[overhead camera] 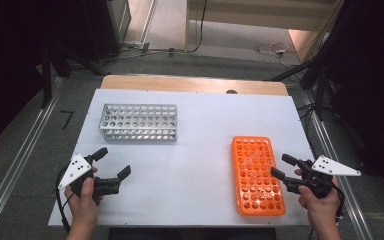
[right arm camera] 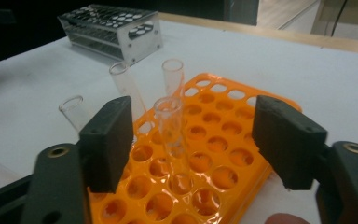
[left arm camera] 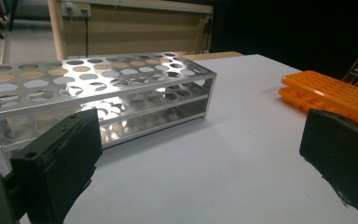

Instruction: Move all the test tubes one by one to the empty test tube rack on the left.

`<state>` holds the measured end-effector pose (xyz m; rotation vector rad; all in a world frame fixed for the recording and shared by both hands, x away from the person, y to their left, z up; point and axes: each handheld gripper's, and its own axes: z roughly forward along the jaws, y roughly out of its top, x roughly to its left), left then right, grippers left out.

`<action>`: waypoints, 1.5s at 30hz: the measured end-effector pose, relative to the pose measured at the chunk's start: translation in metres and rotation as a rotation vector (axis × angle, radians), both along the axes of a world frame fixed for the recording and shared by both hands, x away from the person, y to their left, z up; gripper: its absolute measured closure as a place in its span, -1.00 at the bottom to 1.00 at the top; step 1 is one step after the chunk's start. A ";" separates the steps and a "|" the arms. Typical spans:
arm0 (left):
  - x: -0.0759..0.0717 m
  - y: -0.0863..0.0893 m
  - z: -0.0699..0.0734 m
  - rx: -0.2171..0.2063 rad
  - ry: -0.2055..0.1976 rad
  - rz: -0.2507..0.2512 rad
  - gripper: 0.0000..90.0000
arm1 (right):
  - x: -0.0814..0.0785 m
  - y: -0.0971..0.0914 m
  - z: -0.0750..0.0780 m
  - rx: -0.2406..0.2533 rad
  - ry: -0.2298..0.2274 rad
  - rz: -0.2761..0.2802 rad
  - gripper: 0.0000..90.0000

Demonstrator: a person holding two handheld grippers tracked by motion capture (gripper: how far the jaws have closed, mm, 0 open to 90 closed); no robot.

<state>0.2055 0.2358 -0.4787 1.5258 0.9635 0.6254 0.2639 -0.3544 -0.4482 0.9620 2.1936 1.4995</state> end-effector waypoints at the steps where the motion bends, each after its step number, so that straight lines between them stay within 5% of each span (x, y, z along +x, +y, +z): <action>1: 0.000 0.000 0.000 0.000 0.001 0.001 -1.00 | 0.001 0.001 -0.002 -0.003 0.017 0.008 -0.13; 8: 0.000 -0.002 0.000 0.005 0.001 -0.003 -1.00 | 0.007 0.010 -0.018 -0.070 0.105 0.080 0.24; 14: 0.000 -0.003 0.000 0.003 0.007 -0.007 -1.00 | 0.009 0.013 -0.025 -0.101 0.110 0.078 0.51; 28: 0.001 -0.008 -0.001 0.012 0.013 -0.014 -1.00 | 0.008 0.018 -0.031 -0.161 0.044 0.072 0.64; 45: 0.000 -0.012 0.001 0.038 0.017 -0.013 -1.00 | 0.007 0.014 -0.008 -0.102 0.058 0.037 0.66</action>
